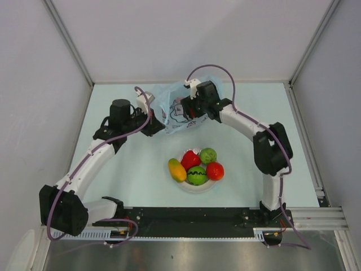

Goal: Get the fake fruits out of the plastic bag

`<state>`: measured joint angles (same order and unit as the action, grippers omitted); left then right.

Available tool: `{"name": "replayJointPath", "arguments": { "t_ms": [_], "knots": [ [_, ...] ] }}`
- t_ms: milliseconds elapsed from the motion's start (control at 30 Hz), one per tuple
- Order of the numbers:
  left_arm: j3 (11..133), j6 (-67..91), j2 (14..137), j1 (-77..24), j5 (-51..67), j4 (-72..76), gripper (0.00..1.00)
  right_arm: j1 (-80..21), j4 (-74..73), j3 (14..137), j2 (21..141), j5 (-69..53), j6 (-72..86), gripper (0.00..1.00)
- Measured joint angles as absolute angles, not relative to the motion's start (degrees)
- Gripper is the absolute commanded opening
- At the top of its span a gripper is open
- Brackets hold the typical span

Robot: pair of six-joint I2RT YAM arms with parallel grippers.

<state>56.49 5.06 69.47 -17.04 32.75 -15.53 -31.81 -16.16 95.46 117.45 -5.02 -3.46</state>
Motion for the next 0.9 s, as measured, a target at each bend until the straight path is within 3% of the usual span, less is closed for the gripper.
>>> {"name": "replayJointPath", "arguments": {
  "t_ms": [133, 433, 900],
  "knots": [
    [54.70, 7.64, 67.64, -16.73, 32.91, -13.26, 0.00, -36.32, -15.57, 84.68, 104.42, -8.01, -3.75, 0.56],
    [48.64, 12.21, 63.59, -16.78, 33.85, -7.81, 0.00, -59.88, -22.06, 62.22, 78.37, -14.81, -17.04, 0.52],
    [47.33, 10.85, 63.61, -16.71, 33.34, -7.57, 0.00, -52.12, -28.34, 60.71, 76.66, -17.52, -34.09, 0.57]
  ]
}}
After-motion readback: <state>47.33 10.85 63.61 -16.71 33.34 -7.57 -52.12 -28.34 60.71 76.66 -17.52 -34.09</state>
